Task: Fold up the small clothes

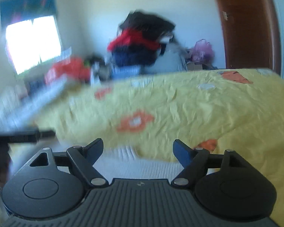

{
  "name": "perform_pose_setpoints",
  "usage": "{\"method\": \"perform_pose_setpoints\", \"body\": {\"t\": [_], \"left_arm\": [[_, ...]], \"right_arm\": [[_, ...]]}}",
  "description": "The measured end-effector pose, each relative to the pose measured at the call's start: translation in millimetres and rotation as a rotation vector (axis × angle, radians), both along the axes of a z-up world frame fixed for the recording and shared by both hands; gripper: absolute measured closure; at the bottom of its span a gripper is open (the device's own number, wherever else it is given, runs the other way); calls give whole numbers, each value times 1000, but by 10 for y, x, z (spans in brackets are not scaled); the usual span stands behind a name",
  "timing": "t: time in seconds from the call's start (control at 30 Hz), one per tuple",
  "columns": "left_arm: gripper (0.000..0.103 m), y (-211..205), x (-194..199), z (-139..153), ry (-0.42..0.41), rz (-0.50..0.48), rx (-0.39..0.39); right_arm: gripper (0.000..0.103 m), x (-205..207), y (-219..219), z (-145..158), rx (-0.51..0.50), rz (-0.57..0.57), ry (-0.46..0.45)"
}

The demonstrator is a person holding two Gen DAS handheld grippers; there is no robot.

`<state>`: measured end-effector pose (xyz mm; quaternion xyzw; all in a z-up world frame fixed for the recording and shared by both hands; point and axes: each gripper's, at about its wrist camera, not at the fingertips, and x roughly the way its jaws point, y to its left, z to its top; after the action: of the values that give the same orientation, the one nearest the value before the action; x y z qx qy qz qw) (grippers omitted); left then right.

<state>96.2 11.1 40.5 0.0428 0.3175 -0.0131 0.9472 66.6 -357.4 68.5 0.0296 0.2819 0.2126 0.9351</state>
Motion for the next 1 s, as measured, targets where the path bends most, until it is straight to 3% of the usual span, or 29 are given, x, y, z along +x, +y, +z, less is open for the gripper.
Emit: {"method": "perform_pose_setpoints", "body": {"t": [0.03, 0.1, 0.2, 0.27, 0.33, 0.5, 0.57, 0.63, 0.73, 0.8, 0.9, 1.0], "left_arm": [[17, -43, 58, -168, 51, 0, 26], [17, 12, 49, -250, 42, -5, 1], [14, 149, 99, -244, 66, 5, -75], [14, 118, 102, -252, 67, 4, -68], [14, 85, 98, -263, 65, 5, -57], [14, 86, 79, -287, 62, 7, -58], [14, 85, 86, -291, 61, 8, -55], [14, 94, 82, -283, 61, 7, -59], [14, 93, 82, -284, 62, 7, -58], [13, 91, 79, -287, 60, 6, -60], [12, 104, 86, -274, 62, 5, -71], [12, 99, 89, -265, 62, 4, -73]], "right_arm": [[21, 48, 94, -130, -70, -9, 25], [20, 204, 162, -425, -171, -56, 141], [18, 282, -30, -411, -71, -77, 164], [17, 312, -169, -412, 10, -66, 179], [16, 315, -185, -422, 20, -63, 181], [19, 104, 22, -311, -99, -106, 110], [16, -140, 140, -155, -130, -103, 15], [6, -340, 216, -39, -90, -26, -29], [4, -376, 362, -118, -136, 45, -3], [6, -266, 384, -340, -204, 23, 68], [5, -140, 209, -403, -101, 6, 123], [2, -121, 224, -421, -117, 16, 125]]}}
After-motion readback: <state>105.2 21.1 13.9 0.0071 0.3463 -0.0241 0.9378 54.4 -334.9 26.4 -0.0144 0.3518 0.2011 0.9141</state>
